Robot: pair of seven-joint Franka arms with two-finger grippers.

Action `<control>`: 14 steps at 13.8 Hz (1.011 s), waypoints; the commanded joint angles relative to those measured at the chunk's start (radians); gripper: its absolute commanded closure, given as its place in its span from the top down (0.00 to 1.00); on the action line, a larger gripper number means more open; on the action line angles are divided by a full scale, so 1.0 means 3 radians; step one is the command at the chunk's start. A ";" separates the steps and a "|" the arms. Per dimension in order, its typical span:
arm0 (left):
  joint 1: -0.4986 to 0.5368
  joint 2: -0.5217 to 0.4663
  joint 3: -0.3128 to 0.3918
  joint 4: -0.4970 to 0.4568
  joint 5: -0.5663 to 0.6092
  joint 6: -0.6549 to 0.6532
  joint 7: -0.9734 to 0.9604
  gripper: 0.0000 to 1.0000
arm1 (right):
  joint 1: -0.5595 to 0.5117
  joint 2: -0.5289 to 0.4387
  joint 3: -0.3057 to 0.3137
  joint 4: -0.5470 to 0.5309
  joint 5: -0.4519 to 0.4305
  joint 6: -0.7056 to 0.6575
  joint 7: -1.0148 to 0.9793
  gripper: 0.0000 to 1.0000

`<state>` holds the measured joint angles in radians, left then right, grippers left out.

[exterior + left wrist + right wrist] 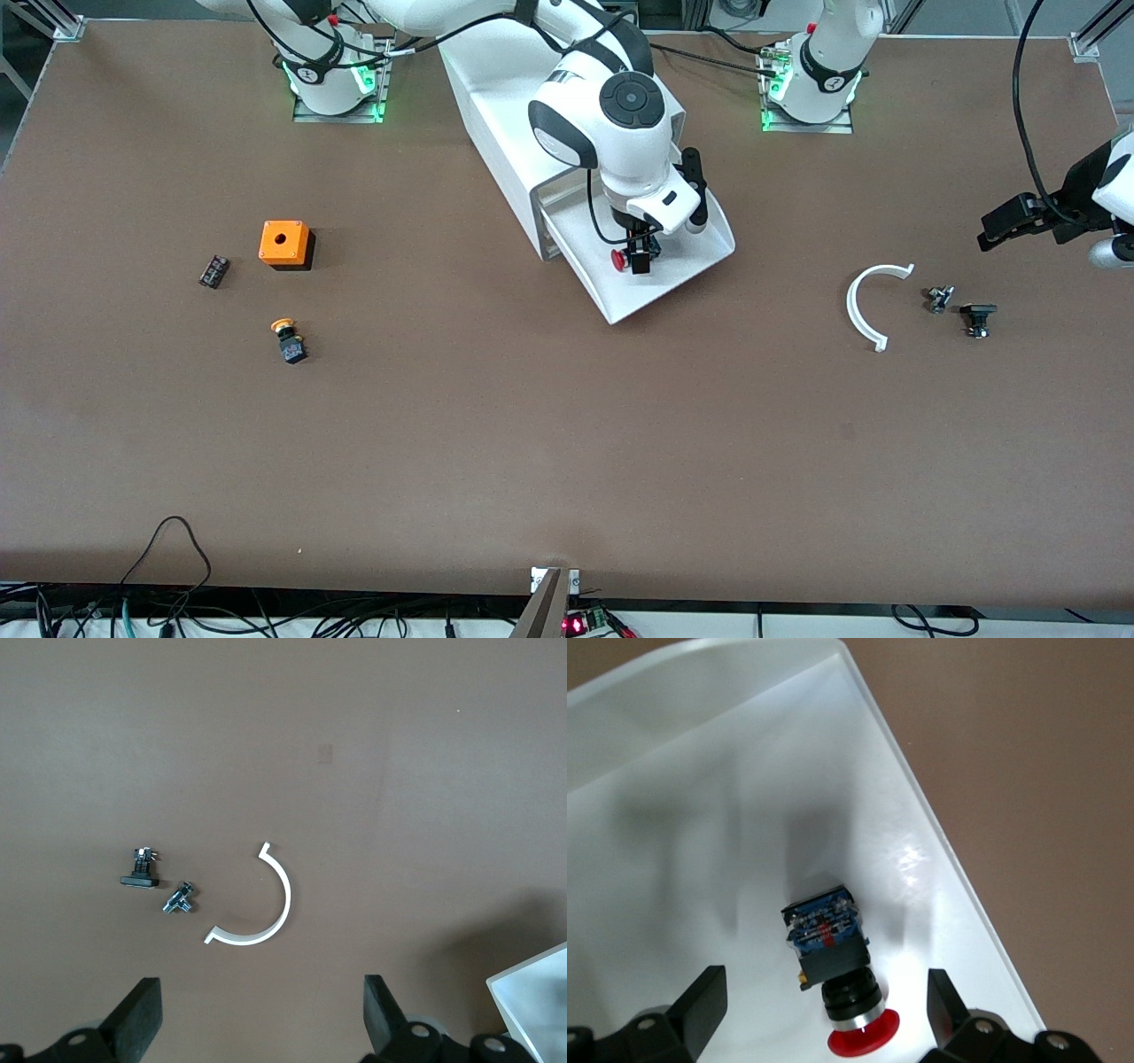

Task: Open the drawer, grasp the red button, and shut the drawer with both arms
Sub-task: 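Close the right gripper on the red push button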

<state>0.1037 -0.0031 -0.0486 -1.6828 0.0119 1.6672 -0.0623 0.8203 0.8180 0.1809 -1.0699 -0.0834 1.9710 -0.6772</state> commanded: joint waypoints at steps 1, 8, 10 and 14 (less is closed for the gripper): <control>-0.0013 0.0031 -0.0007 0.0077 0.0119 -0.0050 -0.0048 1.00 | 0.0042 0.0116 -0.0035 0.0125 -0.0039 -0.0132 -0.0120 1.00; -0.0013 0.0051 -0.0007 0.0077 0.0119 -0.0040 -0.0043 1.00 | 0.0088 0.0162 -0.0035 0.0125 -0.0039 -0.0137 -0.0120 0.66; -0.0013 0.0051 -0.0007 0.0077 0.0114 -0.0035 -0.0043 1.00 | 0.0088 0.0157 -0.0035 0.0125 -0.0044 -0.0143 -0.0115 0.51; -0.0013 0.0056 -0.0007 0.0082 0.0114 -0.0035 -0.0043 1.00 | 0.0134 0.0132 -0.0015 0.0125 -0.0167 -0.0168 -0.0105 0.21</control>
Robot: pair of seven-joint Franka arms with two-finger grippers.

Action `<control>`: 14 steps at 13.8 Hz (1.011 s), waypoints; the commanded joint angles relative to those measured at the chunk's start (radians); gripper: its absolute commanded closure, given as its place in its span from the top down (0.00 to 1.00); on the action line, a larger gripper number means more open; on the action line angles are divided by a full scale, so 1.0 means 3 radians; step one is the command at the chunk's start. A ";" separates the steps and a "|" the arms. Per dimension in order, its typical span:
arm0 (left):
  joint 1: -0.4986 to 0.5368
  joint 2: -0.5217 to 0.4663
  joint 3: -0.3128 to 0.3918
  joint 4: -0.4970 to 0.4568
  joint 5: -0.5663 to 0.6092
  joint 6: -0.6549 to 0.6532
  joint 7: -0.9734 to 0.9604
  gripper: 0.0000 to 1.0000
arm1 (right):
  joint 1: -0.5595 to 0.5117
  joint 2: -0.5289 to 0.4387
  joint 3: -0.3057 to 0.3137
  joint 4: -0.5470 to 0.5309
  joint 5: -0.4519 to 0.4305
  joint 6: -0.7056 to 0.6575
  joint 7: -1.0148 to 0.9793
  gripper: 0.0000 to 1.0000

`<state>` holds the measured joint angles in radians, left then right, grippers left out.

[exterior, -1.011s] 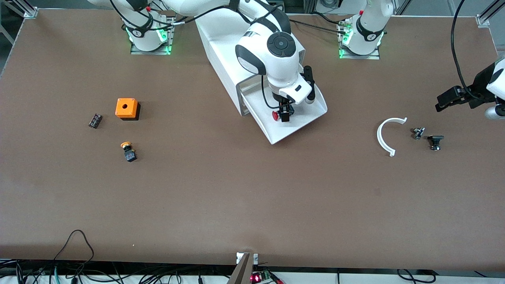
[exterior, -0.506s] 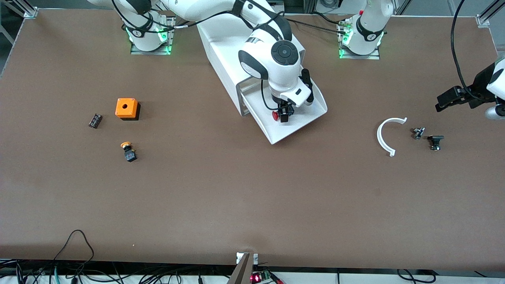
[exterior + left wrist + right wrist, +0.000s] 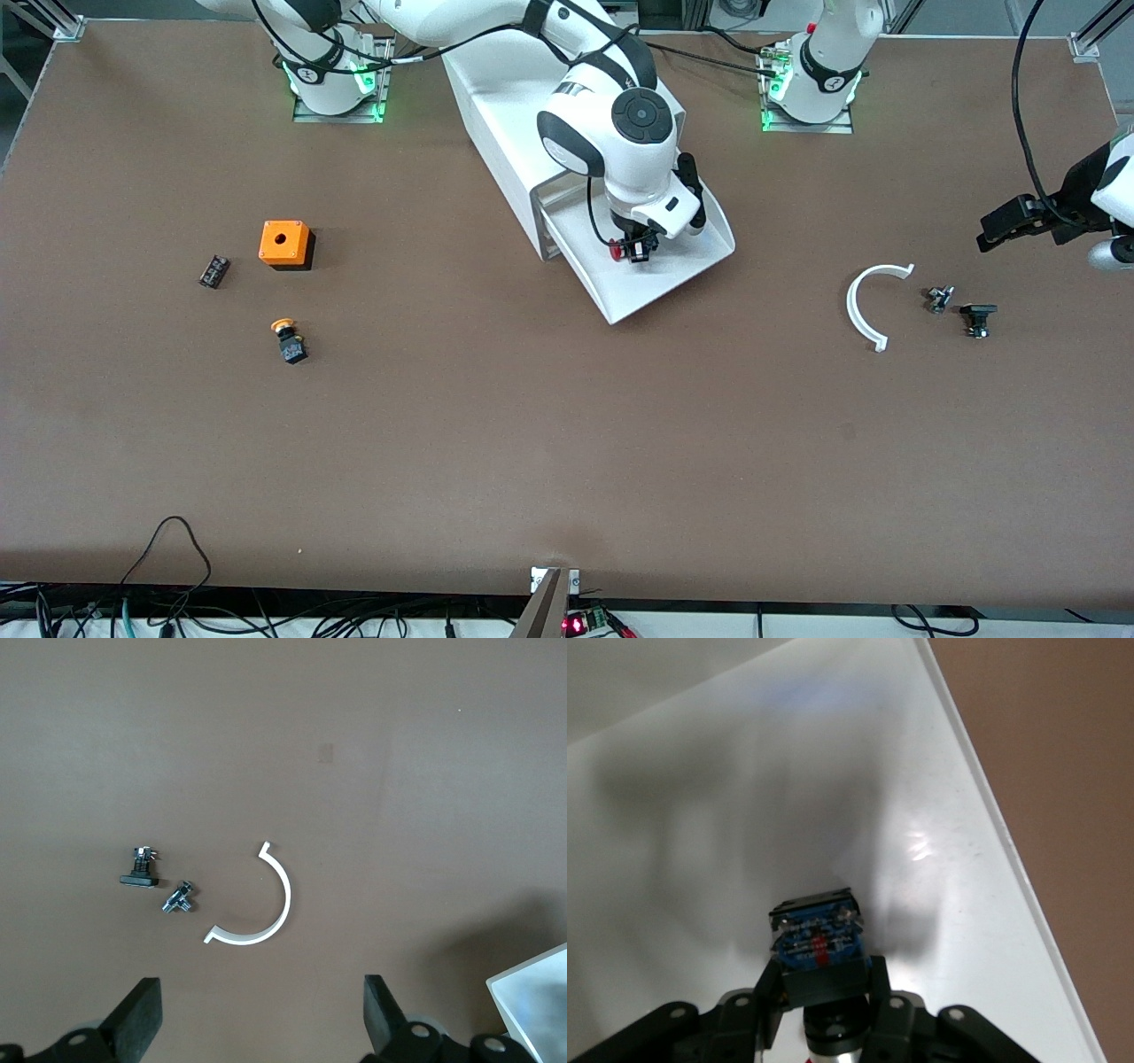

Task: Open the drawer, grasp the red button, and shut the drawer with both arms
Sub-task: 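Close the right gripper on the red push button, then lift the red button out with the right gripper while the left gripper reaches the drawer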

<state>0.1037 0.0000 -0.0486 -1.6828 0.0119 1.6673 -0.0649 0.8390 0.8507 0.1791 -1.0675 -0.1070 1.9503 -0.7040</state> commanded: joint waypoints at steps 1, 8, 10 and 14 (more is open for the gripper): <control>-0.0013 0.0046 -0.0007 0.0082 0.0119 -0.0030 -0.0034 1.00 | 0.0067 0.0003 -0.0009 0.0122 -0.0088 -0.0185 0.0020 0.18; -0.0013 0.0229 -0.0017 0.0057 0.0063 0.0225 -0.0044 1.00 | -0.0204 -0.0805 -0.0243 0.0081 -0.0124 -0.0360 0.1078 0.18; -0.0029 0.0388 -0.0042 0.0006 0.0017 0.0444 -0.0161 1.00 | -0.0250 -0.0882 -0.0473 -0.0036 -0.0093 -0.0350 0.1541 0.18; -0.0136 0.0689 -0.0343 -0.0449 -0.0142 0.1256 -0.0881 1.00 | -0.0465 -0.0944 -0.0586 -0.0429 -0.0109 -0.0314 0.2340 0.18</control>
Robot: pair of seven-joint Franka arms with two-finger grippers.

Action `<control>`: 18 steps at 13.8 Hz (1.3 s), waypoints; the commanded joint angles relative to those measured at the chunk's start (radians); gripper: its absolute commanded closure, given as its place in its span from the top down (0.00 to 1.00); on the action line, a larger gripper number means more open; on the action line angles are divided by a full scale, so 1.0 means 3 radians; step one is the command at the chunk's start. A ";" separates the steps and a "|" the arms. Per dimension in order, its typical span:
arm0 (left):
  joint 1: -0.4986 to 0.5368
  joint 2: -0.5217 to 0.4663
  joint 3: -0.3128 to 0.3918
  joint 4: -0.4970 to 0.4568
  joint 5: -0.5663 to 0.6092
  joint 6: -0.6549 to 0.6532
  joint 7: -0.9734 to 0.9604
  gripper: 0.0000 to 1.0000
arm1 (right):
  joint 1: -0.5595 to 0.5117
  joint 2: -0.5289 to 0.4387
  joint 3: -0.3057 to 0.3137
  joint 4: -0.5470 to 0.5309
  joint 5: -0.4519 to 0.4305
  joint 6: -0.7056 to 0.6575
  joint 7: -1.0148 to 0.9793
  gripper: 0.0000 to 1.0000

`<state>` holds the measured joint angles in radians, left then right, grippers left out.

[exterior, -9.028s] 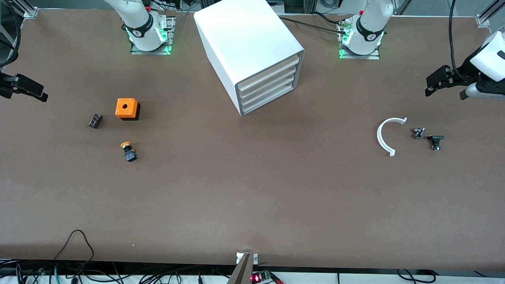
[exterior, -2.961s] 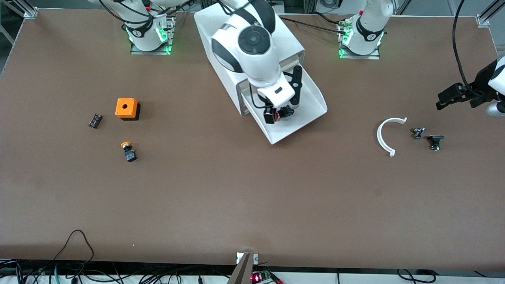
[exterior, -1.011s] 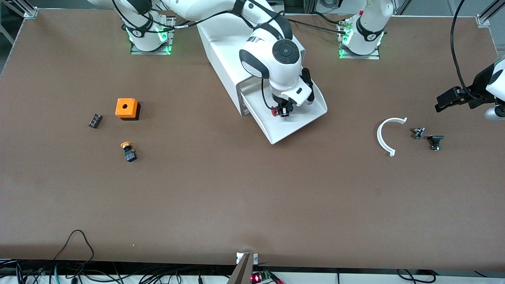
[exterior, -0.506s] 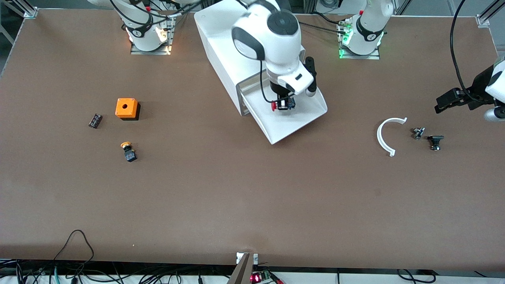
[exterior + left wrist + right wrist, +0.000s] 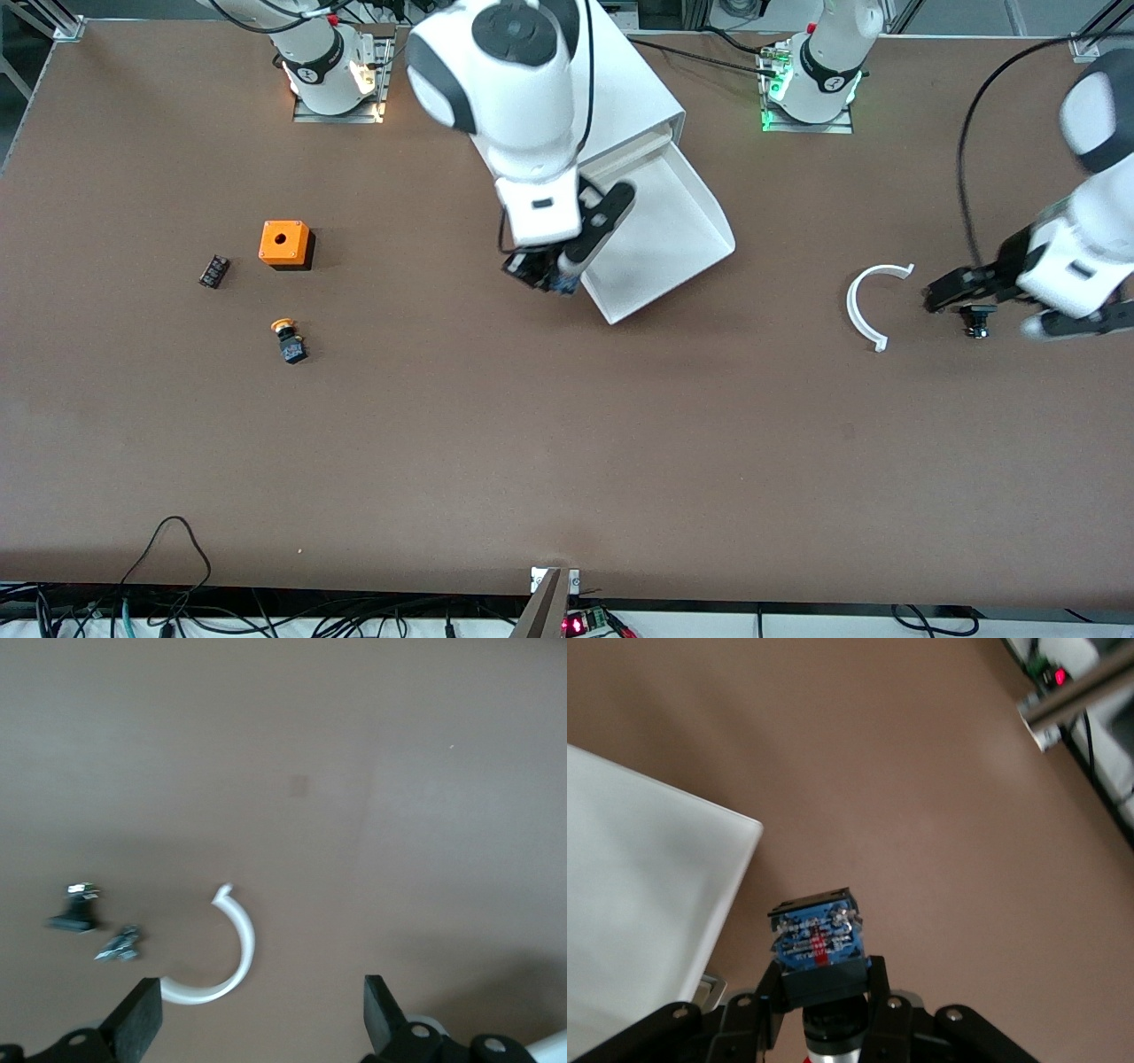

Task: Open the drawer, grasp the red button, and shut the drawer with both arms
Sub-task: 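Lift the red button out with the right gripper while the left gripper reaches the drawer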

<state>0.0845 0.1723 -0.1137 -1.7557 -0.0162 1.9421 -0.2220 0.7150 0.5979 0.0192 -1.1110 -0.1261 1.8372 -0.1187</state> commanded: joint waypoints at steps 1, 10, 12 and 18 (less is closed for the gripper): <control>-0.0163 0.0253 -0.0198 -0.0252 -0.0053 0.0525 -0.0628 1.00 | -0.0057 -0.0101 -0.0165 -0.0351 -0.0030 0.0063 0.0573 0.18; -0.0977 0.0679 -0.0229 -0.0820 -0.0053 0.1651 -0.2235 1.00 | -0.1083 -0.0300 -0.0248 -0.1143 0.0282 0.0129 0.0860 0.18; -0.0982 0.0485 -0.0418 -0.1049 -0.0048 0.1641 -0.2313 1.00 | -0.1156 -0.0306 -0.0253 -0.1368 0.0287 0.0308 0.1003 0.18; -0.0982 0.0229 -0.1072 -0.1500 -0.0048 0.1600 -0.2277 1.00 | -0.1253 -0.0658 -0.0253 -0.2692 0.0267 0.1503 0.1398 0.19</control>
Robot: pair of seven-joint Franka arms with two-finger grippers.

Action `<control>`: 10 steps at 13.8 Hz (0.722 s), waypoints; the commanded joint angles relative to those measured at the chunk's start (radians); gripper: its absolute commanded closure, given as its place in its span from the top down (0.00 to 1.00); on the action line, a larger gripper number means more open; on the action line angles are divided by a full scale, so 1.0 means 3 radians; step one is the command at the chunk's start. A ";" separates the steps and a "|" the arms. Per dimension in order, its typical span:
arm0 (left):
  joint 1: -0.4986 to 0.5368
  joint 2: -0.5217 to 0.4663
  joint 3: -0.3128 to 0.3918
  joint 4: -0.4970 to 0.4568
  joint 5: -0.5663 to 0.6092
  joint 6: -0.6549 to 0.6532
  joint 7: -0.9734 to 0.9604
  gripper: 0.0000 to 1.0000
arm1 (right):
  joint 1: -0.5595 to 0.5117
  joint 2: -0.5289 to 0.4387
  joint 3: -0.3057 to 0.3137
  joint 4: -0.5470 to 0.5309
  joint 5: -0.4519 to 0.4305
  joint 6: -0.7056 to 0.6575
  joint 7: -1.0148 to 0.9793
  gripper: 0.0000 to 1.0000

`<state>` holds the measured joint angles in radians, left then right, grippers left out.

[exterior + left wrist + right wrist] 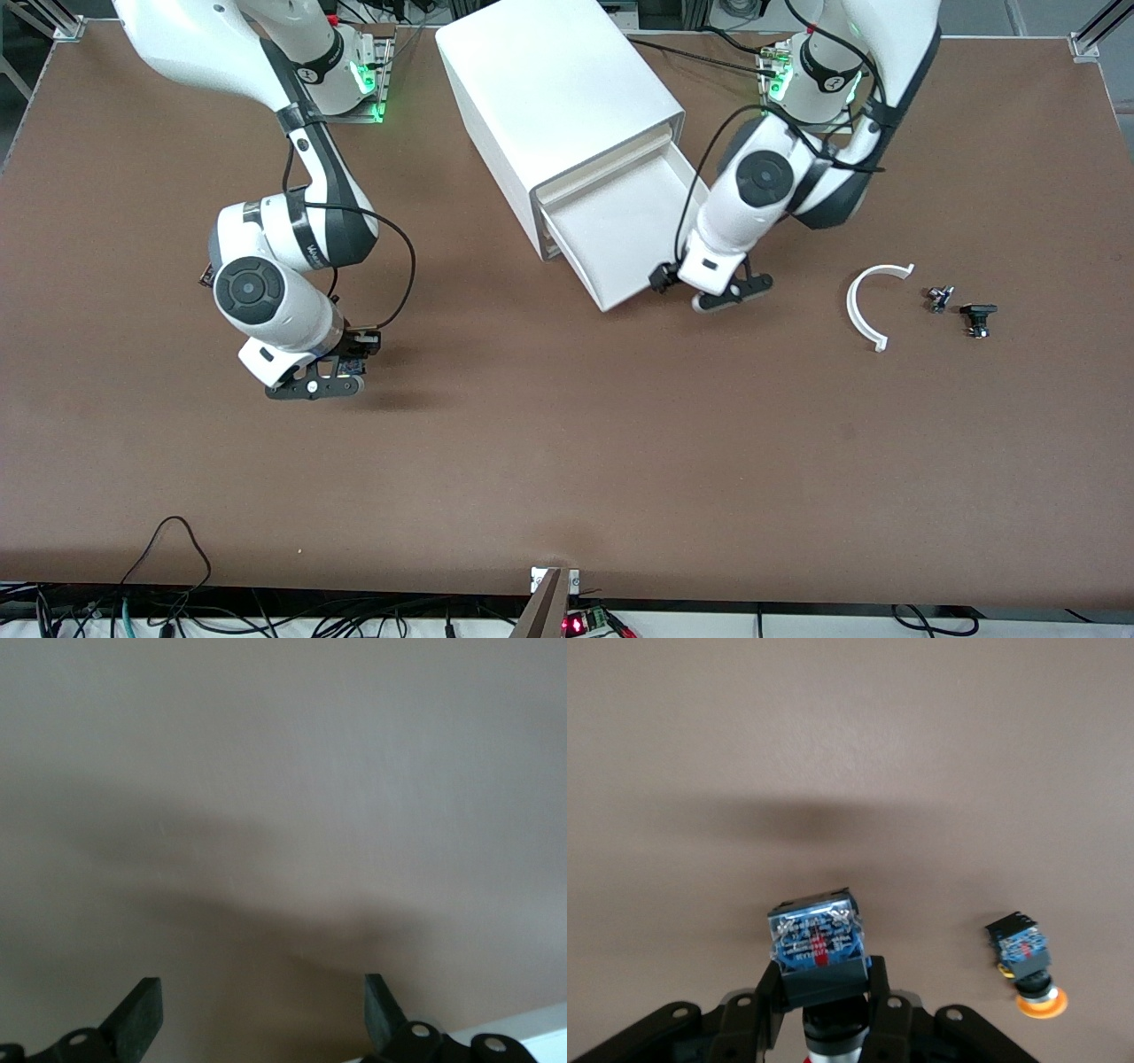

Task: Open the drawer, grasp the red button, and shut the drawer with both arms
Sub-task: 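Lift the red button out with the right gripper while the left gripper reaches the drawer, then push the drawer shut with the left gripper while the right gripper lowers the button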

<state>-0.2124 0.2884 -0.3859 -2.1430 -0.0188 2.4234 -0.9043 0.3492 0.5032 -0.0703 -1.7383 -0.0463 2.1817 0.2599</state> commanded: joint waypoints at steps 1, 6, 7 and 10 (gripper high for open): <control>0.0007 -0.0179 -0.0252 -0.0245 -0.0039 -0.0009 -0.0003 1.00 | -0.0034 -0.0368 0.0045 -0.0764 0.0006 0.0503 0.0232 0.22; 0.0007 -0.0199 -0.0539 -0.0276 -0.0039 -0.0178 -0.0003 1.00 | -0.0034 -0.0430 0.0020 -0.1144 0.0011 0.0806 0.0714 0.26; 0.0007 -0.0199 -0.0595 -0.0281 -0.0039 -0.0183 -0.0003 1.00 | -0.0034 -0.0425 -0.0036 -0.1190 0.0006 0.0857 0.0714 0.26; 0.0007 -0.0215 -0.0733 -0.0291 -0.0039 -0.0214 -0.0003 1.00 | -0.0029 -0.0394 -0.0083 -0.1145 0.0016 0.0909 0.0754 1.00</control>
<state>-0.2146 0.2585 -0.5742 -2.2084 -0.0188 2.3767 -0.9071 0.3452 0.4152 -0.0931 -2.0659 -0.0462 2.4383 0.4648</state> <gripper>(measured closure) 0.000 0.568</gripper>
